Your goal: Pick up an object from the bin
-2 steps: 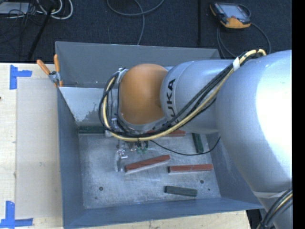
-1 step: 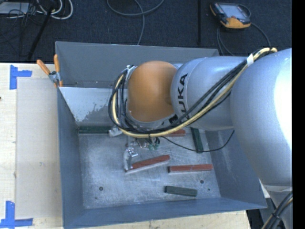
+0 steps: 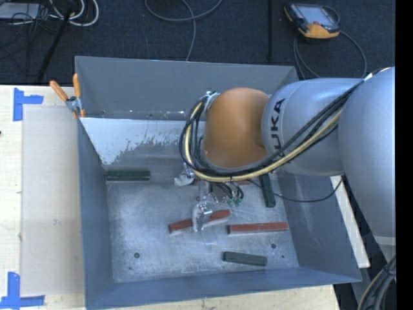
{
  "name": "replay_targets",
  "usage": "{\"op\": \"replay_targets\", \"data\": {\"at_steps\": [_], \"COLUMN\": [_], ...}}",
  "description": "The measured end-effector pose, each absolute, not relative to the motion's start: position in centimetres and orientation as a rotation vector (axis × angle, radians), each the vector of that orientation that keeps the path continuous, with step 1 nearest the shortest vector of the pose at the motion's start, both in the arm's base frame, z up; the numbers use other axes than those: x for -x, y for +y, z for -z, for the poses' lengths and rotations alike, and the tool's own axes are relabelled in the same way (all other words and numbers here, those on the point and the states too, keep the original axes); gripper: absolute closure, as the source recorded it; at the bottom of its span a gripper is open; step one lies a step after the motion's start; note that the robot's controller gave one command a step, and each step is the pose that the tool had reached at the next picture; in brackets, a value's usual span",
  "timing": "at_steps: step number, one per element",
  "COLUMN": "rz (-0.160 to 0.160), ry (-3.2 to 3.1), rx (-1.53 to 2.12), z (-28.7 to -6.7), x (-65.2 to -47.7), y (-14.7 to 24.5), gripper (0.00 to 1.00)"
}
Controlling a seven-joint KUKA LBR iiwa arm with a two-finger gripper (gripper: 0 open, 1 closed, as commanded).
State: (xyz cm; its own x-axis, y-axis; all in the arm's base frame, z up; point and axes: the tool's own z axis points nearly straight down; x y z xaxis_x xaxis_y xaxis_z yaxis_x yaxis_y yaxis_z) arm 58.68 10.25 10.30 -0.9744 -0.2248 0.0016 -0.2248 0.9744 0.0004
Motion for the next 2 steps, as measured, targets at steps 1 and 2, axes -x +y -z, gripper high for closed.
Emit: {"op": "replay_targets", "data": {"at_steps": [1, 2], "rz": [0.001, 0.006], "ry": [-3.129, -3.137], "rx": [-0.282, -0.295], "z": [-7.1, -7.6], "x": [-58.8, -57.9], "y": [9.2, 8.1], "gripper": [0.0, 1.0]}}
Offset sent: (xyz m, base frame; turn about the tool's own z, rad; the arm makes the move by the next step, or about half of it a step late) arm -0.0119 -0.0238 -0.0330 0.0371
